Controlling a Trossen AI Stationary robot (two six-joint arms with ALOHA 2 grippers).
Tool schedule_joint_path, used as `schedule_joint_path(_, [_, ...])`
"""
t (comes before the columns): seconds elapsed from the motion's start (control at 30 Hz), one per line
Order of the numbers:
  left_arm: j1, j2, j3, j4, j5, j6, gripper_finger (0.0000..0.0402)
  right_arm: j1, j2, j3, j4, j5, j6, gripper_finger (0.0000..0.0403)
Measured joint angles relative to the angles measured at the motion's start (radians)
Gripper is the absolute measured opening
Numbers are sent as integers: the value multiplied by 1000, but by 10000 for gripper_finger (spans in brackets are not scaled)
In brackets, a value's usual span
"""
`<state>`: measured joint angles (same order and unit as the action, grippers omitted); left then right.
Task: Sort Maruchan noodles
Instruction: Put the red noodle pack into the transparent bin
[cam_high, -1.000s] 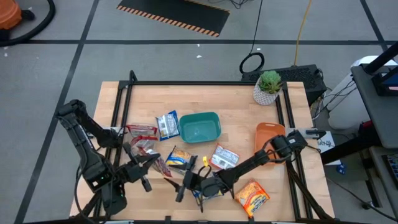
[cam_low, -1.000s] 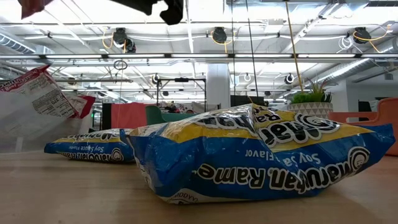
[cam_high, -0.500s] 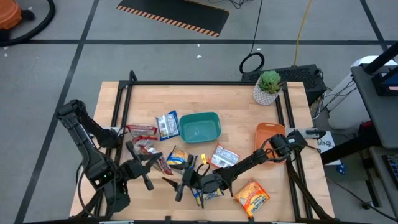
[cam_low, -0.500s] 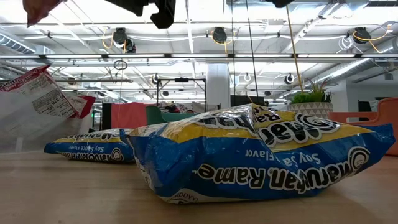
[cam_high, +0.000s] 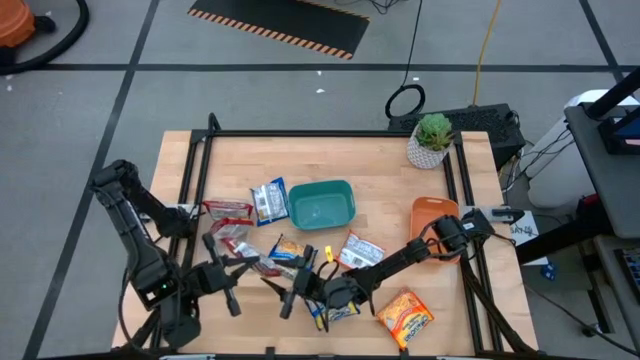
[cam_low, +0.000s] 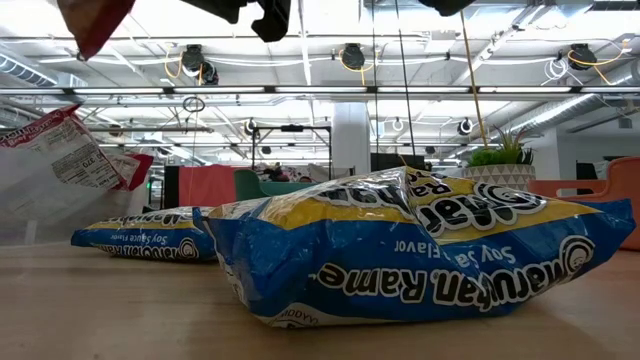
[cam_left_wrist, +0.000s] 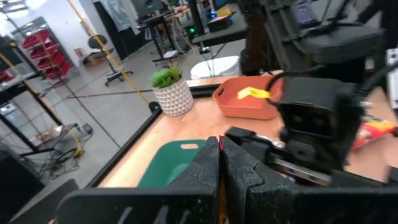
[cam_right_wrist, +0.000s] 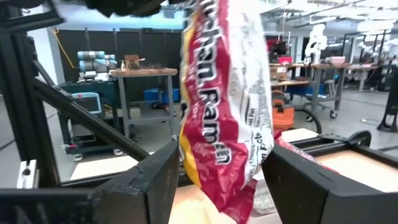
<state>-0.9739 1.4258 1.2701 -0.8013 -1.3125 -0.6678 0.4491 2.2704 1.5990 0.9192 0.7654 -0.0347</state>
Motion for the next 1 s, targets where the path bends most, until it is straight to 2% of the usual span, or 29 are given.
schedule_joint_path(0.4, [-69, 0, 0, -1, 4, -41, 3, -1, -7, 0, 51, -3, -151, 160])
schedule_joint_path(0.7, [-102, 1, 0, -3, 13, -12, 10, 2, -7, 0, 73, -8, -268, 112])
schedule_joint_path(0.87, [-122, 1, 0, -4, -4, 10, 12, 16, -22, 0, 62, -8, -348, 101])
schedule_joint_path(1.0, [-141, 2, 0, -4, -8, 31, 13, 24, -56, 0, -18, -10, -355, 100])
